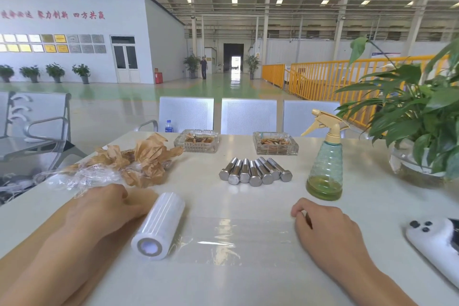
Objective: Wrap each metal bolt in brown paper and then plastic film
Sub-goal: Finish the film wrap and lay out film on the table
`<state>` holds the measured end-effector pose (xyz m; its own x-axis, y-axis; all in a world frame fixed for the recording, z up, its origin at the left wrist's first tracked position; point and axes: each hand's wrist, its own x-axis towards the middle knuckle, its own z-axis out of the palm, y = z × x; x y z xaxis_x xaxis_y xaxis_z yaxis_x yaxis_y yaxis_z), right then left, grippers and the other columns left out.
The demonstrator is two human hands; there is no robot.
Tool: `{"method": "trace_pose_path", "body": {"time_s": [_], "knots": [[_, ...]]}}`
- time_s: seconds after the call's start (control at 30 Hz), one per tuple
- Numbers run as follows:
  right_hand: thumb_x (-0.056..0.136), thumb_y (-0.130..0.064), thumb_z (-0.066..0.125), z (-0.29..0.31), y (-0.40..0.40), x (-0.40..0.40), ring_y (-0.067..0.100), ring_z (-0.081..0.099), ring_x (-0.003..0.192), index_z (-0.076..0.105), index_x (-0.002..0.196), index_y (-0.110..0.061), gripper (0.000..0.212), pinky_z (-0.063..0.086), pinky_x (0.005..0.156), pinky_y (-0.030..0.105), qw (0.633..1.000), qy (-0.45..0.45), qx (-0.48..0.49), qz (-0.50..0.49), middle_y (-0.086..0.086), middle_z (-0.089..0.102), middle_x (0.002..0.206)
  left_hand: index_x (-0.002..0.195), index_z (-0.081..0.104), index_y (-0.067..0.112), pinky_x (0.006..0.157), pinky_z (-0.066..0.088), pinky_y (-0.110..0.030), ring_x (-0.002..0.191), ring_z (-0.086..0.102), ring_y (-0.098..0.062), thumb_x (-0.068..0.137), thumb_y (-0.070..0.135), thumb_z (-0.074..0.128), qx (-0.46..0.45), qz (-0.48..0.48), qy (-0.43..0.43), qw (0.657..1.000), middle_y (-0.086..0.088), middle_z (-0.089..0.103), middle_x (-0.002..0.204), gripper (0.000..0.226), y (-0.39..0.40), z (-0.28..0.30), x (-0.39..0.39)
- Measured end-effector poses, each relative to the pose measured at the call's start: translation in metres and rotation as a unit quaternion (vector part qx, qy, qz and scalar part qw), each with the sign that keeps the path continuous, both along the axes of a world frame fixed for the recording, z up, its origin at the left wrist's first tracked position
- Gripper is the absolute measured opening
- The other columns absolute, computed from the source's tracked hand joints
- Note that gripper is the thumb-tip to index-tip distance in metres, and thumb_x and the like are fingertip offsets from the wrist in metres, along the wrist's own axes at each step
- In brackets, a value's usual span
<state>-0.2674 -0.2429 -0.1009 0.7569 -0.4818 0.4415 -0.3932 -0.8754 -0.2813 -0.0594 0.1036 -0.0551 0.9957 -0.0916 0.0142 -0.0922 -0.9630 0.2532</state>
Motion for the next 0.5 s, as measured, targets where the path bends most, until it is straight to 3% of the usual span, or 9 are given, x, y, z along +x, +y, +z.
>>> {"method": "trace_pose_path", "body": {"time_s": [0.07, 0.13, 0.2, 0.3, 0.37, 0.43, 0.5], "knots": [[0.09, -0.033, 0.043, -0.001, -0.002, 0.0, 0.007, 0.053, 0.062, 0.051, 0.09, -0.04, 0.011, 0.038, 0.056, 0.03, 1.0, 0.001, -0.002, -0.003, -0.017, 0.059, 0.065, 0.128, 0.057, 0.039, 0.096, 0.049, -0.036, 0.119, 0.057, -0.022, 0.047, 0.089, 0.049, 0.034, -0.014, 0.021, 0.999, 0.006, 0.062, 0.127, 0.096, -0.003, 0.005, -0.002], [0.089, -0.033, 0.044, -0.001, -0.001, -0.001, 0.003, 0.049, 0.06, 0.051, 0.089, -0.041, 0.011, 0.036, 0.054, 0.029, 1.0, 0.005, -0.005, -0.006, -0.018, 0.058, 0.063, 0.134, 0.054, 0.04, 0.093, 0.046, -0.033, 0.123, 0.055, -0.022, 0.049, 0.09, 0.05, 0.081, -0.035, 0.034, 0.996, 0.006, 0.061, 0.132, 0.099, -0.007, 0.005, -0.004], [0.089, -0.034, 0.044, -0.002, 0.0, -0.001, 0.001, 0.047, 0.059, 0.051, 0.088, -0.042, 0.01, 0.035, 0.053, 0.027, 1.0, 0.006, -0.007, -0.007, -0.018, 0.058, 0.063, 0.118, 0.061, 0.037, 0.086, 0.046, -0.031, 0.114, 0.058, -0.02, 0.051, 0.088, 0.054, 0.073, -0.039, 0.029, 0.996, 0.008, 0.065, 0.121, 0.084, -0.008, 0.005, -0.003], [0.089, -0.034, 0.044, -0.001, 0.001, -0.002, 0.003, 0.049, 0.059, 0.051, 0.088, -0.04, 0.01, 0.037, 0.054, 0.028, 1.0, 0.005, -0.006, -0.003, -0.018, 0.058, 0.063, 0.077, 0.072, 0.024, 0.076, 0.052, -0.029, 0.086, 0.065, -0.016, 0.072, 0.068, 0.065, -0.041, -0.036, -0.001, 0.999, 0.006, 0.073, 0.086, 0.045, -0.006, 0.005, 0.001], [0.09, -0.033, 0.044, 0.0, 0.001, -0.003, 0.005, 0.05, 0.06, 0.052, 0.088, -0.04, 0.011, 0.037, 0.054, 0.028, 1.0, 0.005, -0.008, -0.002, -0.017, 0.059, 0.064, 0.053, 0.06, 0.016, 0.063, 0.049, -0.027, 0.066, 0.062, -0.02, 0.087, 0.055, 0.062, -0.076, -0.024, -0.038, 0.996, 0.004, 0.064, 0.057, 0.052, -0.008, 0.002, 0.002], [0.09, -0.033, 0.043, 0.001, 0.002, -0.003, 0.009, 0.053, 0.062, 0.052, 0.088, -0.04, 0.011, 0.039, 0.055, 0.029, 1.0, 0.003, -0.007, -0.003, -0.016, 0.06, 0.065, 0.05, 0.05, 0.013, 0.056, 0.043, -0.028, 0.059, 0.055, -0.024, 0.092, 0.048, 0.059, -0.097, 0.0, -0.082, 0.992, 0.0, 0.055, 0.051, 0.056, -0.011, 0.002, 0.001], [0.09, -0.033, 0.043, 0.001, 0.003, -0.003, 0.011, 0.053, 0.063, 0.052, 0.088, -0.039, 0.012, 0.04, 0.057, 0.03, 1.0, 0.003, -0.004, -0.006, -0.013, 0.062, 0.067, 0.053, 0.051, 0.013, 0.054, 0.041, -0.03, 0.06, 0.053, -0.025, 0.092, 0.04, 0.058, -0.12, 0.015, -0.145, 0.982, -0.003, 0.056, 0.055, 0.049, -0.016, 0.01, -0.004]]}}
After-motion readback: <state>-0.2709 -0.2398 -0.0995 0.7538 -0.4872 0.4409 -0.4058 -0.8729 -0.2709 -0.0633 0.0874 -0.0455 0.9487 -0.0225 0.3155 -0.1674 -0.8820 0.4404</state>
